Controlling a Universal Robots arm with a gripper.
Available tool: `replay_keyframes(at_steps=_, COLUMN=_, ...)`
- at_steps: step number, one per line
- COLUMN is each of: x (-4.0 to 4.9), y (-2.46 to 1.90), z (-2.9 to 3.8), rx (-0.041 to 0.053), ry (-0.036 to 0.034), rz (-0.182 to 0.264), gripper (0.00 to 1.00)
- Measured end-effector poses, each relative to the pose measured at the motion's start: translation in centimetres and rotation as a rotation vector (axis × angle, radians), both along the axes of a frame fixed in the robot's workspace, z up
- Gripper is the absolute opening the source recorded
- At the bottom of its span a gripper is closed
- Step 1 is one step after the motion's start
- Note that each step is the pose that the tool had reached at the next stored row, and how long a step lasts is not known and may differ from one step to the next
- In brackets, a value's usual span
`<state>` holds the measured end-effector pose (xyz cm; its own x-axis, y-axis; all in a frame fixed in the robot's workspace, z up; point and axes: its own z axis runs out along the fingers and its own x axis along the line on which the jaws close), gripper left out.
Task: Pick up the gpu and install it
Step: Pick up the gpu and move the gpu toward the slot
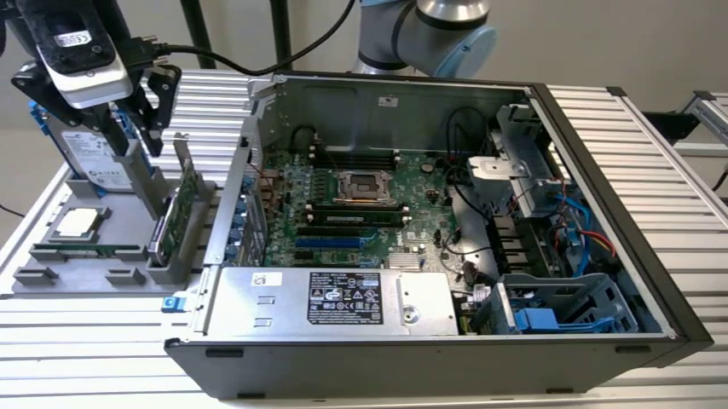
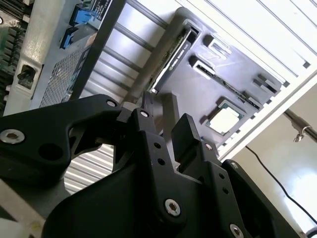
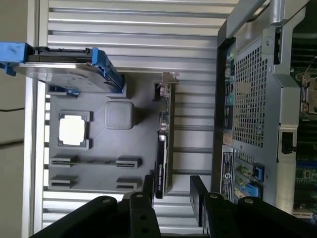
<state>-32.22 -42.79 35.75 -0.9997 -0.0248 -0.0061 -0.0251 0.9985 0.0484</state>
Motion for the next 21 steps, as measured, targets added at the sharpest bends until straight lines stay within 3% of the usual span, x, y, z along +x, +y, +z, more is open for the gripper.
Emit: replay_keyframes(at_steps=21, x=0.49, y=-0.68, z=-0.99, rx=0.0000, ry=0.0092, rz=0.029, gripper=1.00)
